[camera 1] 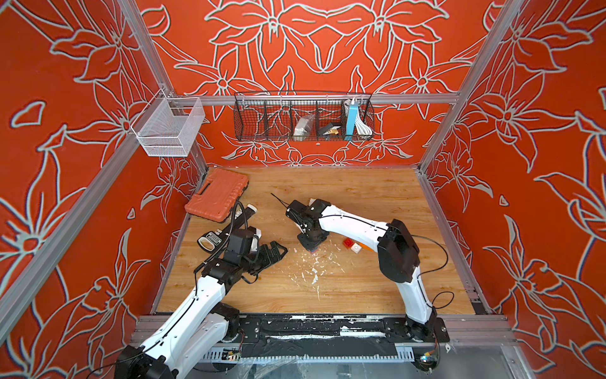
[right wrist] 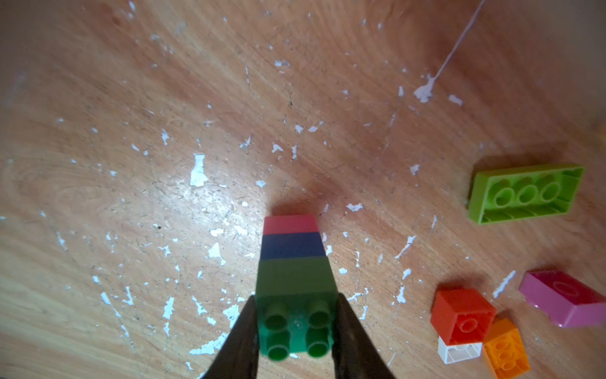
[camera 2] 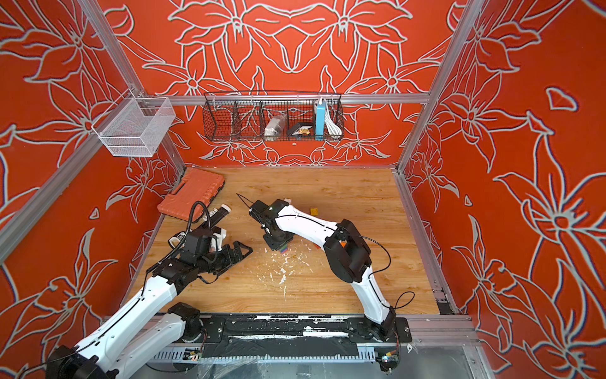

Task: Assemble the letter r with lego
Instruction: Assemble the lego brick with the lego brick.

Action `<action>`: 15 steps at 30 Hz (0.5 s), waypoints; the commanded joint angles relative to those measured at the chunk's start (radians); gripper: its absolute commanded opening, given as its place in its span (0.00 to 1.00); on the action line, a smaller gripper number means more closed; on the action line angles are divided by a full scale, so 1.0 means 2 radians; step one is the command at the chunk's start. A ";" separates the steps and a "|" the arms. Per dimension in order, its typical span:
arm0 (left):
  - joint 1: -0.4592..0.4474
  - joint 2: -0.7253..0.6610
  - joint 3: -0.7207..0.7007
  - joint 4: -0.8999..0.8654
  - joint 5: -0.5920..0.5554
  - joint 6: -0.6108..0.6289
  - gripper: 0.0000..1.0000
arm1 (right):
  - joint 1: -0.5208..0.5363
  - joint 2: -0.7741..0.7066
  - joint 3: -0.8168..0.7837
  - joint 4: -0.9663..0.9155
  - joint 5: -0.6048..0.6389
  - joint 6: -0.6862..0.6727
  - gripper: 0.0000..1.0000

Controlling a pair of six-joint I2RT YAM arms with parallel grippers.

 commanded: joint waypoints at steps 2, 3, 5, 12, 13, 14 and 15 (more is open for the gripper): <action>0.004 0.002 0.017 -0.015 0.001 0.014 0.99 | 0.001 0.010 0.008 -0.003 -0.020 -0.006 0.01; 0.004 0.002 0.019 -0.018 0.000 0.016 0.99 | 0.001 0.011 0.006 -0.001 -0.022 -0.005 0.04; 0.004 0.002 0.024 -0.024 -0.003 0.019 0.99 | 0.001 0.010 0.001 0.002 -0.026 -0.003 0.12; 0.004 0.003 0.044 -0.043 -0.011 0.032 0.99 | 0.001 -0.016 -0.007 0.004 -0.029 0.001 0.54; 0.004 0.004 0.050 -0.047 -0.012 0.037 0.99 | 0.001 -0.023 -0.007 0.004 -0.029 0.002 0.59; 0.004 0.005 0.058 -0.055 -0.017 0.044 0.99 | 0.001 -0.033 -0.009 0.003 -0.028 0.003 0.64; 0.004 0.007 0.066 -0.063 -0.020 0.051 0.99 | 0.000 -0.046 -0.014 0.011 -0.028 0.004 0.67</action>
